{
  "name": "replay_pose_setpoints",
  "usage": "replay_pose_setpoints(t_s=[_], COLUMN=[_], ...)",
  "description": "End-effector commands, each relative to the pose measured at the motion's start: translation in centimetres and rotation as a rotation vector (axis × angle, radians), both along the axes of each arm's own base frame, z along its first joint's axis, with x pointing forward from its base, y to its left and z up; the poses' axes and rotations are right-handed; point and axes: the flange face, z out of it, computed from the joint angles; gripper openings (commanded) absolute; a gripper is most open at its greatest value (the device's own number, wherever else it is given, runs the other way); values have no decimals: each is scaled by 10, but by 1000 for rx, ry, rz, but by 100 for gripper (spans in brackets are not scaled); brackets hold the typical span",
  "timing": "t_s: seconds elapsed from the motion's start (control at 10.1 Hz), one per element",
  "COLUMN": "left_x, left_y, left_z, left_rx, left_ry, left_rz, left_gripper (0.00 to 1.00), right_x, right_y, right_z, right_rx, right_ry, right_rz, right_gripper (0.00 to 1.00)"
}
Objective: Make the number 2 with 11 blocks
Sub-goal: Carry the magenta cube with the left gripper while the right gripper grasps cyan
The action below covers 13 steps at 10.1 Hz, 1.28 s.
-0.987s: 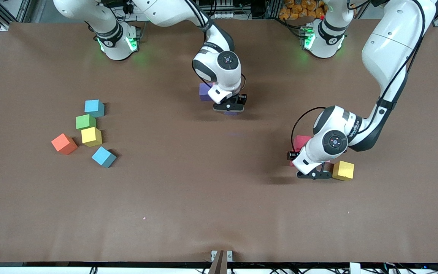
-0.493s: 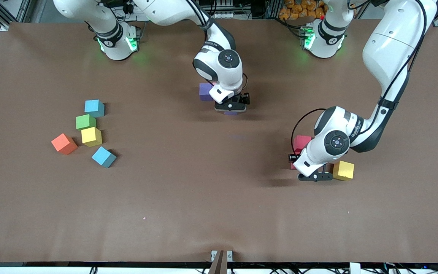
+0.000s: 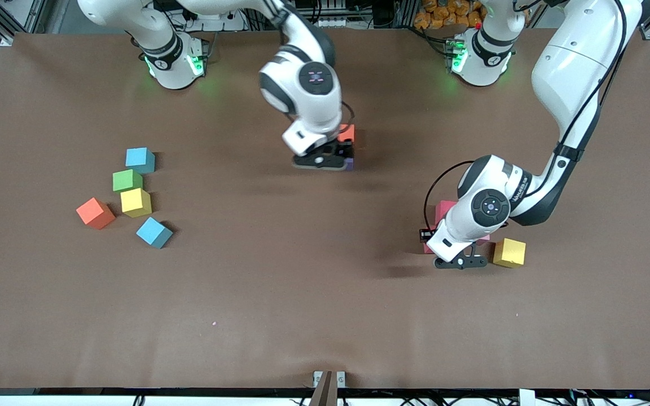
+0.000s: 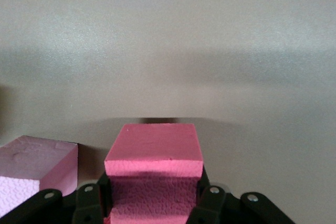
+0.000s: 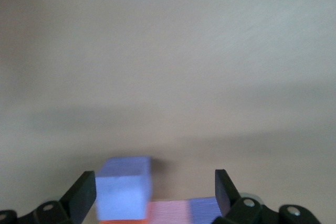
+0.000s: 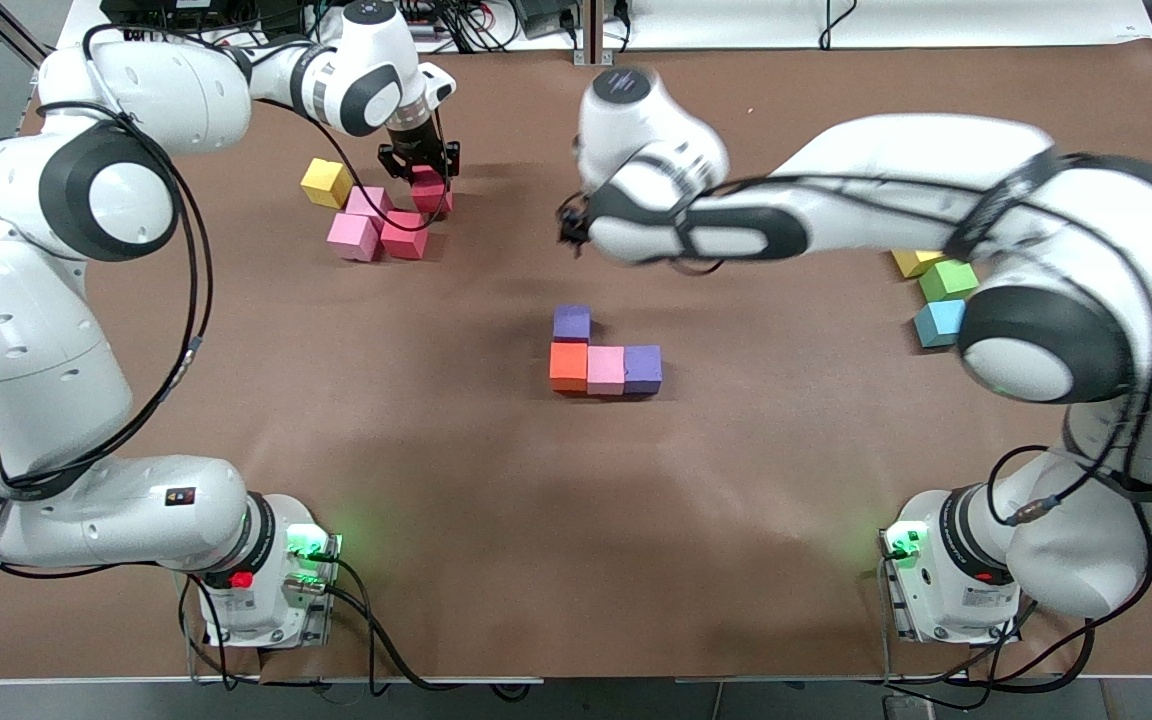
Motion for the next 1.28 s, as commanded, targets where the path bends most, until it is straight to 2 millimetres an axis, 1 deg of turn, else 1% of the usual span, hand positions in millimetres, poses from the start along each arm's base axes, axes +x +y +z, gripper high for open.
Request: replay_pose_setpoints(t_s=[0.0, 0.1, 0.2, 0.3, 0.39, 0.49, 0.59, 0.69, 0.79, 0.89, 0.99, 1.09, 1.18], left_x=[-1, -1, -6, -10, -13, -20, -26, -31, -37, -40, -48, -53, -58], left_y=[-3, -5, -16, -27, -36, -54, -70, -80, -93, -110, -124, -132, -141], left_z=[16, 24, 26, 30, 31, 30, 31, 26, 20, 23, 20, 19, 19], left_rx=[8, 12, 6, 4, 4, -1, -2, -2, -2, -10, -13, -12, -12], left_ry=[-13, -19, -19, -23, -23, -22, -21, -15, -6, -14, -10, -9, -9], left_rz=[9, 4, -12, -28, -43, -69, -86, -85, -81, -80, -93, -101, -116], left_gripper=[23, 23, 23, 23, 23, 23, 23, 23, 23, 23, 23, 23, 23], right_x=[22, 45, 61, 76, 94, 111, 124, 134, 143, 149, 154, 156, 159], right_y=[-90, -135, -167, -195, -229, -264, -295, -313, -339, -358, -374, -384, -402], right_z=[4, 4, 7, 5, 1, -2, -12, -26, -33, -36, -38, -39, -41], right_rx=[-34, -34, -30, -30, -26, -27, -29, -47, -51, -50, -51, -50, -44], right_ry=[15, 18, 18, 22, 20, 13, 17, 9, -5, -12, -22, -23, -23], right_rz=[147, 199, 261, 321, 376, 464, 558, 637, 672, 740, 782, 828, 869], right_gripper=[100, 100, 100, 100, 100, 100, 100, 100, 100, 100, 100, 100, 100])
